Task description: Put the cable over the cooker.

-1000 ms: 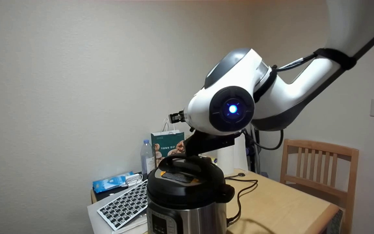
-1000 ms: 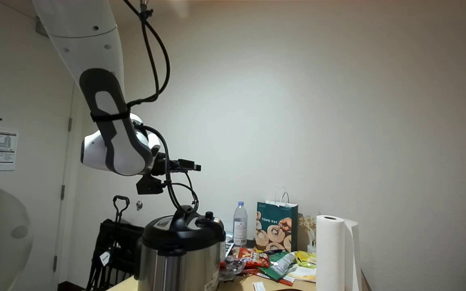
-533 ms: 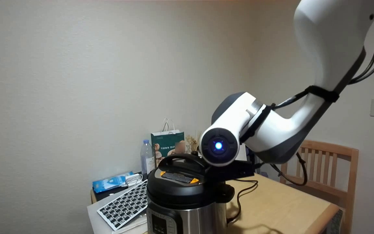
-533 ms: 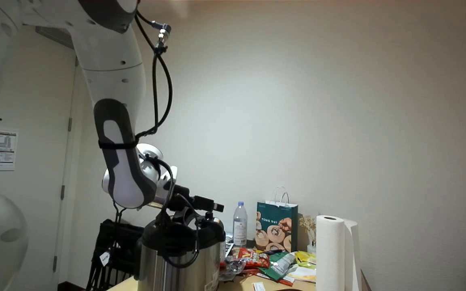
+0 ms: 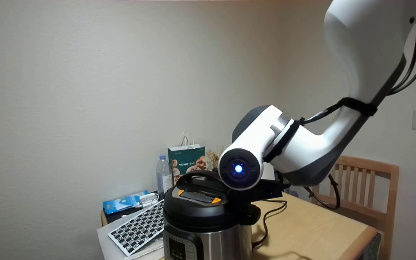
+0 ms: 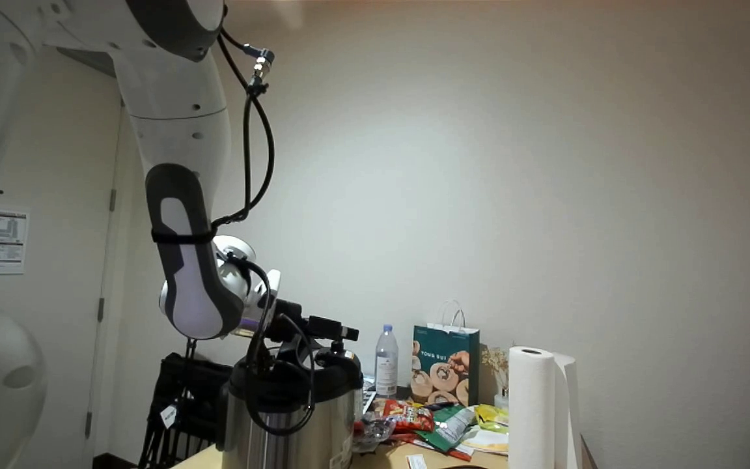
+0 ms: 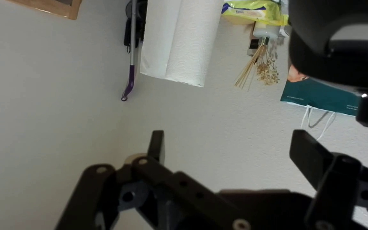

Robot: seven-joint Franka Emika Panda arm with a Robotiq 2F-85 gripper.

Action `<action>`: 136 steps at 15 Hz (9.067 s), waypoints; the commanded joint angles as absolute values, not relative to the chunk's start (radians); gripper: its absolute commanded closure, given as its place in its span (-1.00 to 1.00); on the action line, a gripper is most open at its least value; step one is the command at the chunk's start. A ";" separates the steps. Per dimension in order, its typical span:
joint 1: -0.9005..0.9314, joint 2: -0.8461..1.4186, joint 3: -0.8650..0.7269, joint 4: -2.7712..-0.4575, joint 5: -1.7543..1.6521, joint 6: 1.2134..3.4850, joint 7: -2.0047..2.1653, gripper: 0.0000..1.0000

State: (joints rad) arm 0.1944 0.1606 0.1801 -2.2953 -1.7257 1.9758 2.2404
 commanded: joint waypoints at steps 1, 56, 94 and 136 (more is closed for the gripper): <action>0.192 0.066 0.198 -2.325 -1.735 1.990 2.271 -1.00; -0.022 -0.218 0.009 -2.324 -0.727 2.345 2.054 -1.00; -0.046 0.303 -0.074 -1.958 -0.662 2.454 1.714 -1.00; -0.014 1.134 -0.177 -0.985 -0.253 2.142 1.300 -1.00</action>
State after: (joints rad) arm 0.0034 1.0533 -0.1923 -1.1224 -0.3116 2.1666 1.3992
